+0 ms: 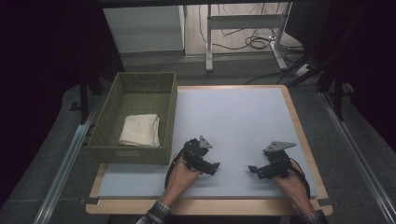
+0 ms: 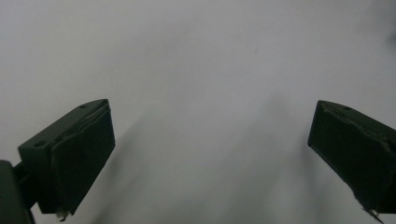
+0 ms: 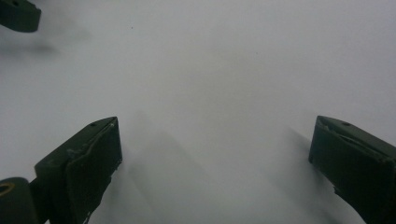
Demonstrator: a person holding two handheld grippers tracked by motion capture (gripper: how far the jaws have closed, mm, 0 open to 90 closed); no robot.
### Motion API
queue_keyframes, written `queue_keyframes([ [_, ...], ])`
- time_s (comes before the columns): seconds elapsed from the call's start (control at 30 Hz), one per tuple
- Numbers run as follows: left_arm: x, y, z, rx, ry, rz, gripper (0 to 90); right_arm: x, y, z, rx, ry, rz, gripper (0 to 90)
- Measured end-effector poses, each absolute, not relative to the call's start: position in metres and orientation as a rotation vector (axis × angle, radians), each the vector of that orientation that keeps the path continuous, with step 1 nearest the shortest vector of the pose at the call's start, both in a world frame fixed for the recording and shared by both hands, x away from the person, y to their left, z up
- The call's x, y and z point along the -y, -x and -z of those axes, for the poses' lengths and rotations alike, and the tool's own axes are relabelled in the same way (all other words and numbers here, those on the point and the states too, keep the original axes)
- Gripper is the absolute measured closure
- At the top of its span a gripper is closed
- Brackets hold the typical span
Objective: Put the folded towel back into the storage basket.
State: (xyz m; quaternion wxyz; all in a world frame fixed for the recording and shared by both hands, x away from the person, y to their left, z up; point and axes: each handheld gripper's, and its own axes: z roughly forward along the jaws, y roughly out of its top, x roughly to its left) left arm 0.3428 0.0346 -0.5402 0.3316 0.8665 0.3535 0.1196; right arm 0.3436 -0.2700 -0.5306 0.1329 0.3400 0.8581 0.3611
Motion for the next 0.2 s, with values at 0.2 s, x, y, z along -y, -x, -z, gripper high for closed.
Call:
queue_keyframes([
  [0.2,-0.0375,-0.3408,0.5446,-0.922,-2.217,-0.323,0.0,0.2647,-0.3407,0.5323,-2.481,-0.947,-0.981,2.2],
])
